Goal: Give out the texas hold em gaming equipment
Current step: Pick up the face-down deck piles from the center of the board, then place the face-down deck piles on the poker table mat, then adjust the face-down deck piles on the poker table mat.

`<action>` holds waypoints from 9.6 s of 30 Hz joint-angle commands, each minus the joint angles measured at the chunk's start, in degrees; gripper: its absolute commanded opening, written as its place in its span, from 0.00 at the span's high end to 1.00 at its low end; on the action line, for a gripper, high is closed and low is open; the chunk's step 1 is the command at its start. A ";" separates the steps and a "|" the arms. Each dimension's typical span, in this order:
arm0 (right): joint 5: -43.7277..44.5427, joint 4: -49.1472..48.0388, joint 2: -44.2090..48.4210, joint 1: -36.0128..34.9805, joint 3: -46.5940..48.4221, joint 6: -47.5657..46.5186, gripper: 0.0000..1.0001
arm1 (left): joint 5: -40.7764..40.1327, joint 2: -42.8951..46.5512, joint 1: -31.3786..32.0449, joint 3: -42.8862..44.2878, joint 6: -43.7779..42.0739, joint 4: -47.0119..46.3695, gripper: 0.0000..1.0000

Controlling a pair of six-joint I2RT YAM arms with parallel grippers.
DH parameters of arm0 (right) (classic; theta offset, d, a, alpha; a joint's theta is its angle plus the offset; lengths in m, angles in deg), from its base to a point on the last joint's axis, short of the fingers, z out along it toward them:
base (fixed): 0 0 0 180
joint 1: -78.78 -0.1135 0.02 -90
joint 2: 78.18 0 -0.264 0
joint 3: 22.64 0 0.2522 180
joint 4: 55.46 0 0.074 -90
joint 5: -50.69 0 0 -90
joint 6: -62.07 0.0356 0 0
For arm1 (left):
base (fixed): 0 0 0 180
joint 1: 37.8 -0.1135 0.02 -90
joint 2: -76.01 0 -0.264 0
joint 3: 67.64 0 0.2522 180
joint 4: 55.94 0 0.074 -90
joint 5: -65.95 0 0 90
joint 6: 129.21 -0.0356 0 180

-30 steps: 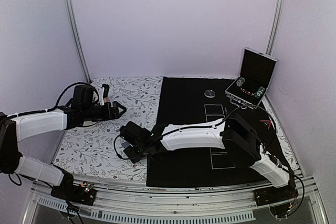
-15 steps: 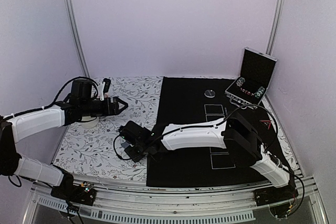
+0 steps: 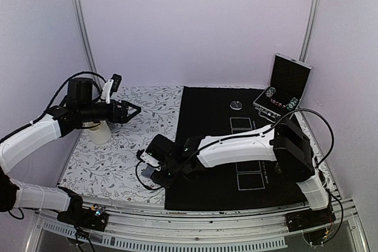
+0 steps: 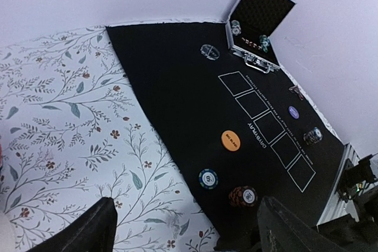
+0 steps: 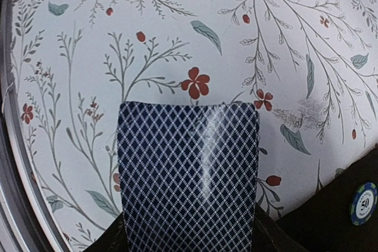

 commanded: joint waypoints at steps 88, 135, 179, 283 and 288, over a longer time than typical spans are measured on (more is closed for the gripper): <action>-1.87 17.76 31.16 -0.57 1.71 -21.22 0.62 | 20.34 3.57 25.02 -4.93 -35.39 -9.38 0.02; 6.16 -3.07 30.67 -2.00 -40.39 -3.60 0.64 | 7.13 14.91 24.37 -14.75 -18.30 -12.46 0.02; -1.59 -3.57 53.89 3.08 -53.43 52.22 0.22 | -4.84 -12.22 25.61 -9.41 9.87 -7.48 0.71; -2.30 -28.65 48.35 7.52 -64.59 60.94 0.37 | -7.74 -40.76 41.50 9.82 1.65 1.55 0.58; -7.03 -30.43 51.35 10.83 -65.81 56.09 0.40 | -8.06 -40.90 41.76 10.02 1.53 1.47 0.58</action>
